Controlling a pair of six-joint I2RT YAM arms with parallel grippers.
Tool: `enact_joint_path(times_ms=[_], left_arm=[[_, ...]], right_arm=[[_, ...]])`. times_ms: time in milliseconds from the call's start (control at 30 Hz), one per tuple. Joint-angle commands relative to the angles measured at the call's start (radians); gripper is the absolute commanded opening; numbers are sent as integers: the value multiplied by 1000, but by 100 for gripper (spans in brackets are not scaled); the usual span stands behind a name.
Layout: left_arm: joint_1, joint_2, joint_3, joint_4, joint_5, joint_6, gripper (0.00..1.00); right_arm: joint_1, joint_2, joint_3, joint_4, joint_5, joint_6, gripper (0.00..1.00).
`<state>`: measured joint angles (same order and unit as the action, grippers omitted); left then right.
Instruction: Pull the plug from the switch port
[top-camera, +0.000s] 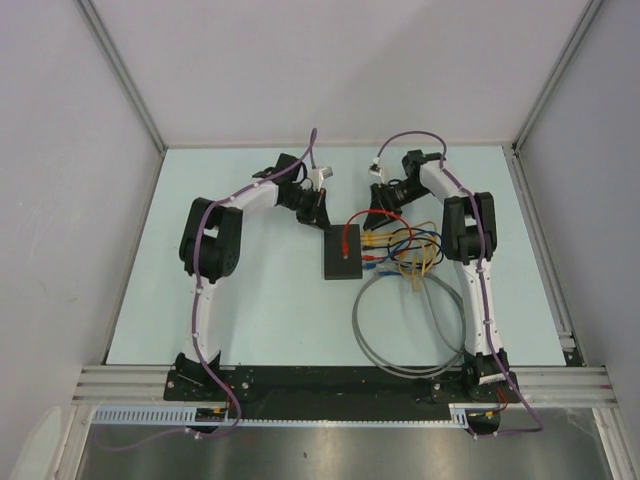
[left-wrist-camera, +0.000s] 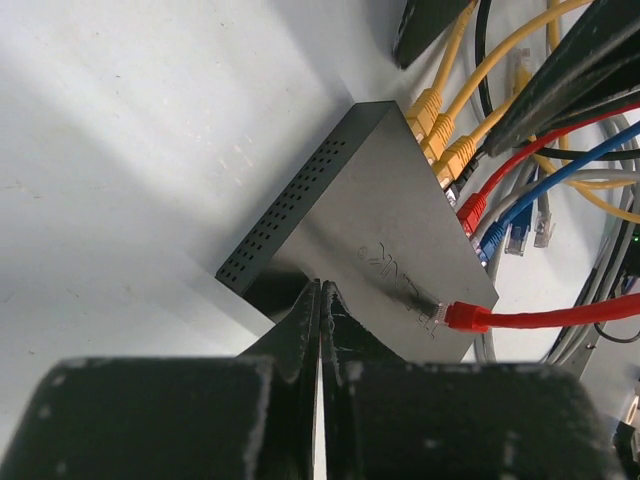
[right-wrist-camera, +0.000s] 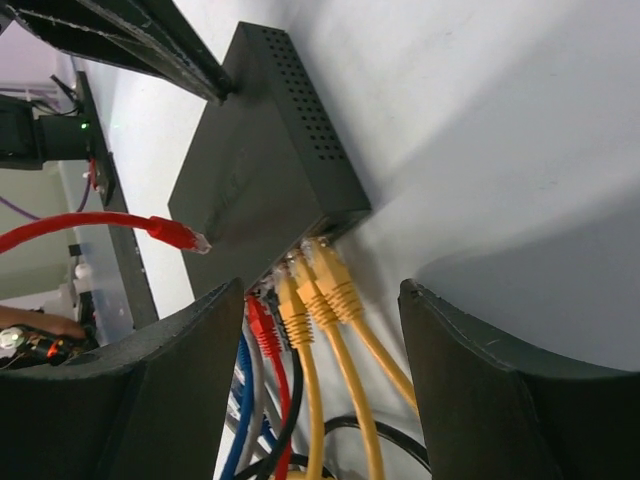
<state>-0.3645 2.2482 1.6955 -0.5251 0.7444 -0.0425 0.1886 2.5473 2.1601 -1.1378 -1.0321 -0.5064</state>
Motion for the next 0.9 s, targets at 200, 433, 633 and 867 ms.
enact_joint_path(times_ms=[200, 433, 633, 867], left_arm=[[-8, 53, 3, -42, -154, 69, 0], [-11, 50, -3, -41, -158, 70, 0], [-14, 44, -10, -39, -165, 72, 0], [-16, 40, -11, -38, -169, 73, 0]], right_arm=[[22, 70, -8, -33, 1, -35, 63], [26, 88, 7, -33, -2, -18, 60], [26, 96, 10, -14, 18, 17, 57], [34, 105, 12, 10, 46, 57, 51]])
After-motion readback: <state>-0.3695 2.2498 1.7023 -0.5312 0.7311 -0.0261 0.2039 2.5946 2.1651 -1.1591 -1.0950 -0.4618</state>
